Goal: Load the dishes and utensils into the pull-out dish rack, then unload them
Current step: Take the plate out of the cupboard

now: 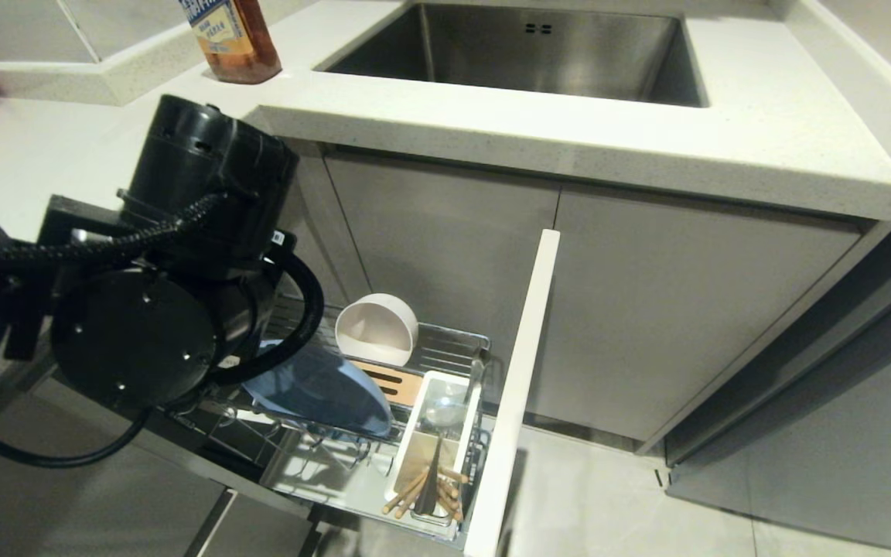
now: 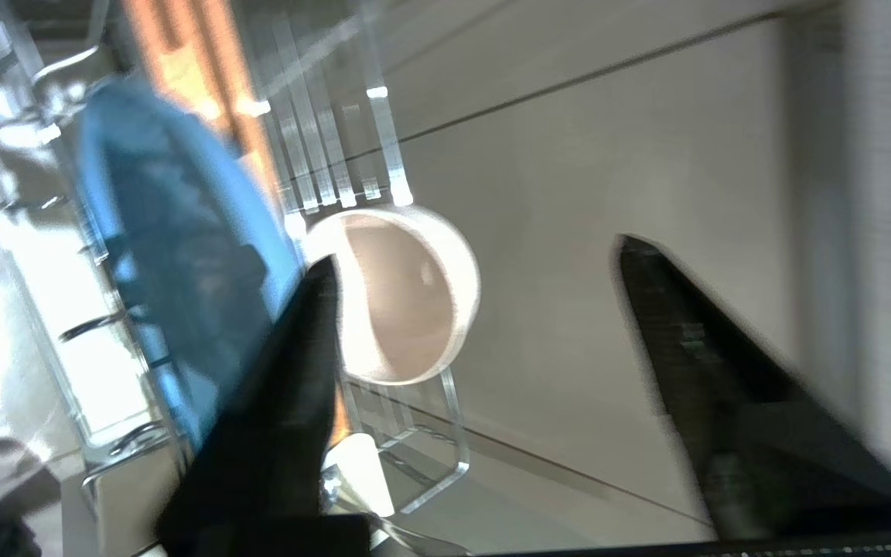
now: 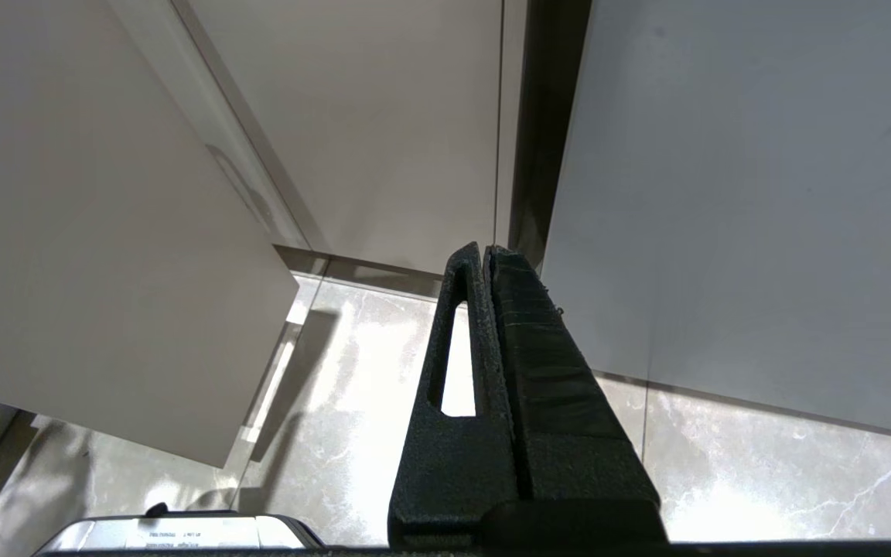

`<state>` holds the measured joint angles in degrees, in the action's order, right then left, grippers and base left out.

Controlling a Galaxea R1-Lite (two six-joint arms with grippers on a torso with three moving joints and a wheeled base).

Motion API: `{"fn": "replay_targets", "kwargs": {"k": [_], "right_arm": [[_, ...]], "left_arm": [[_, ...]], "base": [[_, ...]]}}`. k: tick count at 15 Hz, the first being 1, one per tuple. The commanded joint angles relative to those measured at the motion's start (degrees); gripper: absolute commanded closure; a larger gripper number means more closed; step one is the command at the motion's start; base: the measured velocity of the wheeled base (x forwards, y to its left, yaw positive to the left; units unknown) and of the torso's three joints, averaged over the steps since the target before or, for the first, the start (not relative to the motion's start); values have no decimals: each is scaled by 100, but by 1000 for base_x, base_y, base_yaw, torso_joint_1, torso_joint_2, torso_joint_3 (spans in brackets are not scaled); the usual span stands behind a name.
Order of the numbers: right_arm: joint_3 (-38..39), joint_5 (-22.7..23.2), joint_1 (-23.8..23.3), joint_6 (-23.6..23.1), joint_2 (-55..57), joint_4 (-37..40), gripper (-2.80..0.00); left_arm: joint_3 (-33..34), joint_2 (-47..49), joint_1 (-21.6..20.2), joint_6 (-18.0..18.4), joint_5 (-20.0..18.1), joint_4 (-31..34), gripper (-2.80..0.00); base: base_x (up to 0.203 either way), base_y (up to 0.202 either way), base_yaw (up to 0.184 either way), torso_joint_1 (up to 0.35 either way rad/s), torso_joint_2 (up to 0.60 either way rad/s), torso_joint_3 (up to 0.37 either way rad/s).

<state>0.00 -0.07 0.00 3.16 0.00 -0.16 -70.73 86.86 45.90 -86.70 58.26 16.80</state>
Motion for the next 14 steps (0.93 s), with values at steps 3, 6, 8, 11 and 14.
{"fn": "replay_targets", "kwargs": {"k": [3,6,8,11,14], "right_arm": [[0,-1,0,1,0,-2,0],[0,-1,0,1,0,-2,0],[0,-1,0,1,0,-2,0],[0,-1,0,1,1,-2,0],[0,-1,0,1,0,-2,0]], "left_arm": [[-981,-62,53,934,25,-45,0],[-1939,-63,59,2647,4,-174,0],[-2628,-103,56,3764,-37,-193,0],[-3245,-456,-94,6040,-531,-193,0],[-3367,-1093,-750,7261,-1498,-187,0]], "base": [[0,0,0,0,0,0],[0,0,0,0,0,0],[0,0,0,0,0,0],[0,0,0,0,0,0],[0,0,0,0,0,0]]}}
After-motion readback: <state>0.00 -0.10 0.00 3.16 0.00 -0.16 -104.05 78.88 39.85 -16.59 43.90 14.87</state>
